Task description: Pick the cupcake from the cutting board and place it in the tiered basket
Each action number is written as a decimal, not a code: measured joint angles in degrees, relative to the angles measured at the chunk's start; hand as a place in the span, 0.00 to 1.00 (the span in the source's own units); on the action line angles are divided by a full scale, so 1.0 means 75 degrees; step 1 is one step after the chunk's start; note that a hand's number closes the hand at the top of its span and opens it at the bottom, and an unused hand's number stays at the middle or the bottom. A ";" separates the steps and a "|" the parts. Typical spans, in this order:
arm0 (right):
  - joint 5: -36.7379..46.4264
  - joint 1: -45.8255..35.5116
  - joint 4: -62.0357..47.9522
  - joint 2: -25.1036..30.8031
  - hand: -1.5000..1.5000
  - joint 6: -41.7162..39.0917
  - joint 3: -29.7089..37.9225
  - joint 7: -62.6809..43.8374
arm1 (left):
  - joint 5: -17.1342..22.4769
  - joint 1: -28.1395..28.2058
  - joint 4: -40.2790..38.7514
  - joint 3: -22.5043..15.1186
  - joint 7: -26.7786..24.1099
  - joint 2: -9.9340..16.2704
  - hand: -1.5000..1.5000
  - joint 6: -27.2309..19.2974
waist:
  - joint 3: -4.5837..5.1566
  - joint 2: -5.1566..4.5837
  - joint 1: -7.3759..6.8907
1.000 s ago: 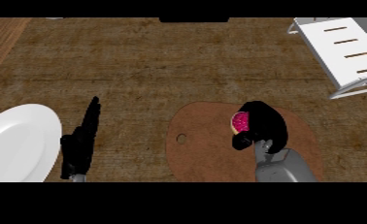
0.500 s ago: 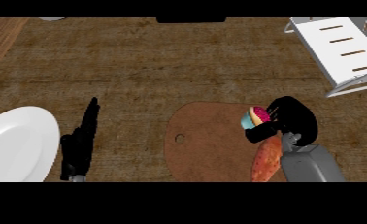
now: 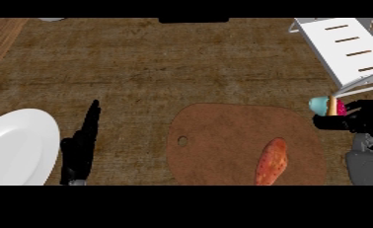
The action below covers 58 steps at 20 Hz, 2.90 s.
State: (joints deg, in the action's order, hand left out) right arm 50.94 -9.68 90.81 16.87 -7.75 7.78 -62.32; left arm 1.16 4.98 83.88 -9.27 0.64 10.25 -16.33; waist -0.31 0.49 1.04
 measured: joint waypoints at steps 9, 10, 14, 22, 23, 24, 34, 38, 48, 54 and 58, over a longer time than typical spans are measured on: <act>0.1079 -0.0753 0.2477 0.0203 1.00 0.0385 0.1031 -0.0332 | 0.0026 0.0009 -0.0047 0.0087 -0.0042 -0.0033 0.50 0.0024 | 0.0016 0.0041 0.0021; 0.1251 -0.0832 0.2781 0.0304 1.00 0.0292 0.1043 -0.0354 | 0.0016 -0.0026 -0.0077 0.0072 -0.0028 -0.0065 0.50 0.0020 | 0.0017 0.0040 0.0017; 0.1649 -0.1586 0.3467 0.0862 1.00 -0.0407 0.1128 -0.0405 | -0.0070 -0.0077 -0.0104 0.0019 -0.0059 -0.0113 0.50 0.0016 | 0.0020 0.0033 -0.0059; 0.1939 -0.3265 0.2801 0.1584 1.00 -0.1400 0.1617 -0.0138 | -0.0162 -0.0039 -0.0095 -0.0026 -0.0246 -0.0140 0.50 0.0089 | 0.0021 -0.0001 -0.0195; 0.1933 -0.3506 0.2584 0.1692 1.00 -0.1504 0.1738 -0.0074 | -0.0143 -0.0046 -0.0077 -0.0012 -0.0212 -0.0122 0.50 0.0123 | 0.0021 -0.0006 -0.0206; 0.1955 -0.3627 0.2453 0.1730 1.00 -0.1575 0.1831 -0.0025 | -0.0165 -0.0042 -0.0082 -0.0021 -0.0229 -0.0146 0.50 0.0106 | 0.0021 -0.0008 -0.0202; 0.2269 -0.5134 -0.0487 0.2397 1.00 -0.1439 0.2675 0.0565 | -0.0188 -0.0205 -0.0156 0.0026 -0.0100 -0.0220 0.50 0.0160 | -0.0002 -0.0047 -0.0281; 0.2217 -0.5392 -0.1859 0.2539 1.00 -0.0803 0.2871 0.1018 | -0.0225 -0.0239 -0.0148 0.0015 -0.0031 -0.0268 0.50 0.0165 | -0.0009 -0.0055 -0.0295; 0.2361 -0.6095 -0.4957 0.2741 1.00 0.0779 0.2822 0.1563 | -0.0251 -0.0312 -0.0217 0.0108 -0.0059 -0.0270 0.50 0.0309 | -0.0005 -0.0086 -0.0336; 0.2313 -0.6369 -0.6564 0.2942 1.00 0.2043 0.3067 0.1943 | -0.0306 -0.0334 -0.0146 0.0129 0.0021 -0.0274 0.50 0.0331 | -0.0010 -0.0103 -0.0382; 0.1792 -0.6456 -0.7020 0.2842 0.00 0.2878 0.3567 0.2201 | -0.0250 -0.0343 -0.0072 0.0194 0.0218 -0.0232 0.50 0.0395 | -0.0010 -0.0105 -0.0372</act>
State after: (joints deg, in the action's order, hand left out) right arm 64.38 -58.10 38.16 38.18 13.83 34.53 -45.81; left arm -0.72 2.40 83.34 -7.81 2.28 8.51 -13.37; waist -0.39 -0.30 -1.75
